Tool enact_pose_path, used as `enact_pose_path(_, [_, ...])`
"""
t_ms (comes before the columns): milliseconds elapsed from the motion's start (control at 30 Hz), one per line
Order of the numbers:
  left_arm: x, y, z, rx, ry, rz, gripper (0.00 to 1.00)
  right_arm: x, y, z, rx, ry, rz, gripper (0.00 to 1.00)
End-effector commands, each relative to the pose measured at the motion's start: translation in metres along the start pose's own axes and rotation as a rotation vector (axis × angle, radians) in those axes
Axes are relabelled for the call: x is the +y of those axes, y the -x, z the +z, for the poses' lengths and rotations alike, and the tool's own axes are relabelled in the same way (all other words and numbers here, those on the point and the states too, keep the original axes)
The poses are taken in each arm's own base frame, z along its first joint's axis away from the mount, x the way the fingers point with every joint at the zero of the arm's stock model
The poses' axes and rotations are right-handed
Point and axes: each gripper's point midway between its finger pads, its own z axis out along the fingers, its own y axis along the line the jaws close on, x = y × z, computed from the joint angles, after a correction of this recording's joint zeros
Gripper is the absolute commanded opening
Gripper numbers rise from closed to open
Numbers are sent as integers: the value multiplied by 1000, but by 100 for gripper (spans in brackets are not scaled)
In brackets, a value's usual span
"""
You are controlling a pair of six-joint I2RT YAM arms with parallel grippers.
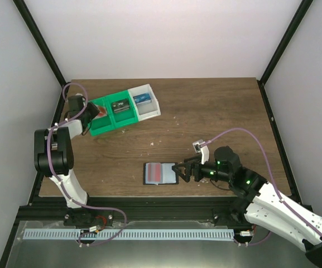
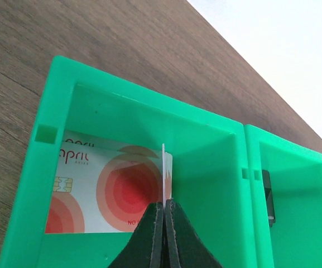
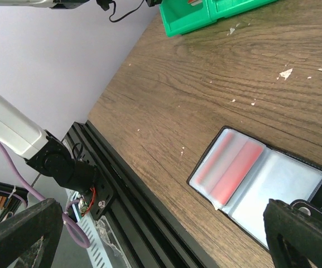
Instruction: Take the credit cards out of the card holder
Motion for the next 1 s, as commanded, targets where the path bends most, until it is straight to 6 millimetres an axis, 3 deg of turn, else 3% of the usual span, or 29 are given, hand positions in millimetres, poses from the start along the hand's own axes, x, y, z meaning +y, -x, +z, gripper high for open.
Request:
enact_pose_path(0, [-4, 20, 3, -63, -2, 22, 0, 8, 13, -6, -31, 1, -17, 100])
enact_pose_path(267, [2, 19, 9, -57, 19, 30, 1, 6, 12, -6, -32, -9, -12, 100])
enact_pose_path(967, [-6, 32, -5, -66, 40, 12, 29, 7, 15, -5, -34, -4, -14, 100])
